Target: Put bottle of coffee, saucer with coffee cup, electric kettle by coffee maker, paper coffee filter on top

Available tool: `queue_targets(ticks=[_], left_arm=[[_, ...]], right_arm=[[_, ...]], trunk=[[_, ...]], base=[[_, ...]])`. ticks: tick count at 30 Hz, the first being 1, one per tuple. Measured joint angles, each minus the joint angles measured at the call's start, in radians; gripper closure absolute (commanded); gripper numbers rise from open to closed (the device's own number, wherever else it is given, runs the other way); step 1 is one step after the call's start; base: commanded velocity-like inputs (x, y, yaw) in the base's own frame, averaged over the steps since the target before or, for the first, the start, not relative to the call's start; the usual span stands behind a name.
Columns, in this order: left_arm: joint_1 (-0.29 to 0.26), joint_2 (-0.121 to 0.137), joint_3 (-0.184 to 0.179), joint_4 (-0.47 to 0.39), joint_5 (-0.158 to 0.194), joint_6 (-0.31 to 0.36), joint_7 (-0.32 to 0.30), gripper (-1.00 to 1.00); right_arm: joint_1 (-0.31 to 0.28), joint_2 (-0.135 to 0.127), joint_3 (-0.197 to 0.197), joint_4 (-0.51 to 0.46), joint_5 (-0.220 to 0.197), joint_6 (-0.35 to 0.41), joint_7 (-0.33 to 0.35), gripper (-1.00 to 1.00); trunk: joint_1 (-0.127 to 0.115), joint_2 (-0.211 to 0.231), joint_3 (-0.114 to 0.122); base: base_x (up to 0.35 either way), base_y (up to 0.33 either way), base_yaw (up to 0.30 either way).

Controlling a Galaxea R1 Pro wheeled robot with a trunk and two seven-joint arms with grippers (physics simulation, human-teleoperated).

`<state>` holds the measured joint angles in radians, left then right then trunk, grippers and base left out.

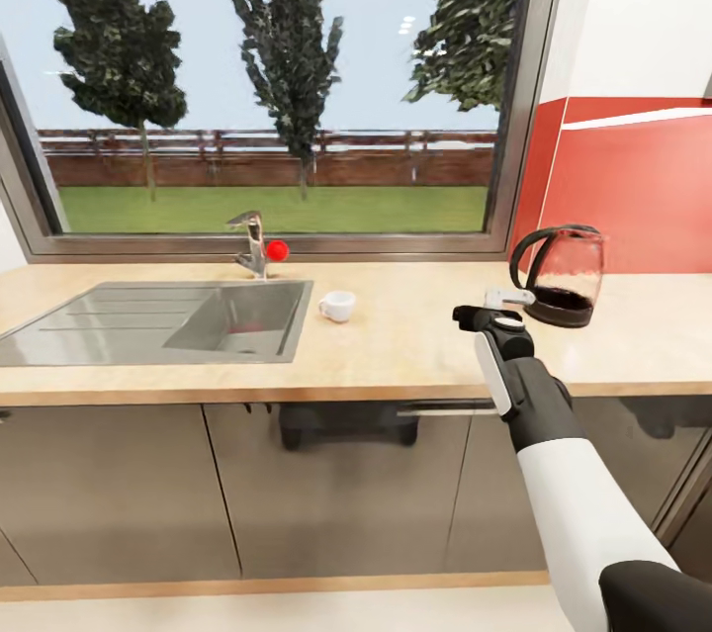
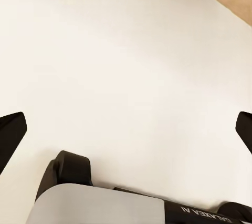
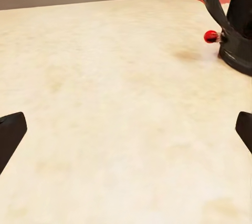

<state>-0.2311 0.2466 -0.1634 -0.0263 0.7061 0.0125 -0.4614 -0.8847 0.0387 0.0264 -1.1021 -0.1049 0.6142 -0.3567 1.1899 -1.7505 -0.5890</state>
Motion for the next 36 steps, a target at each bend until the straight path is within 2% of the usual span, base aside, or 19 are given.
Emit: queue_targets(ticks=[3,5,6,7,9,19,25,36], left_arm=[[0.000,0.000,0.000,0.000,0.000,0.000,0.000,-1.00],[0.000,0.000,0.000,0.000,0.000,0.000,0.000,-1.00],[0.000,0.000,0.000,0.000,0.000,0.000,0.000,-1.00],[0.000,0.000,0.000,0.000,0.000,0.000,0.000,-1.00],[0.000,0.000,0.000,0.000,0.000,0.000,0.000,-1.00],[0.000,0.000,0.000,0.000,0.000,0.000,0.000,-1.00],[0.000,0.000,0.000,0.000,0.000,0.000,0.000,-1.00],[0.000,0.000,0.000,0.000,0.000,0.000,0.000,-1.00]], right_arm=[[-0.009,-0.017,0.000,-0.001,0.001,-0.001,0.000,-1.00],[-0.047,-0.036,0.001,0.005,0.003,-0.001,0.001,-1.00],[-0.085,-0.043,0.002,0.014,0.055,-0.002,0.000,-1.00],[-0.100,-0.043,0.002,0.032,0.077,-0.003,-0.001,-1.00],[-0.116,-0.043,0.002,0.053,0.089,-0.004,-0.001,-1.00],[-0.155,-0.044,0.002,0.102,0.101,-0.014,-0.002,-1.00],[-0.162,-0.044,0.001,0.142,0.103,-0.063,-0.003,-1.00],[-0.164,-0.044,0.001,0.156,0.103,-0.079,-0.003,-1.00]], trunk=[[0.000,0.000,0.000],[0.000,0.000,0.000],[0.000,0.000,0.000],[0.000,0.000,0.000],[0.000,0.000,0.000],[0.000,0.000,0.000],[0.000,0.000,0.000],[0.000,0.000,0.000]], base=[[0.132,-0.123,0.000],[0.096,-0.084,0.000],[0.041,-0.022,0.000],[0.070,-0.038,0.000],[0.145,-0.096,0.000],[0.132,-0.091,0.000],[0.117,-0.079,0.000],[0.094,-0.012,0.000]])
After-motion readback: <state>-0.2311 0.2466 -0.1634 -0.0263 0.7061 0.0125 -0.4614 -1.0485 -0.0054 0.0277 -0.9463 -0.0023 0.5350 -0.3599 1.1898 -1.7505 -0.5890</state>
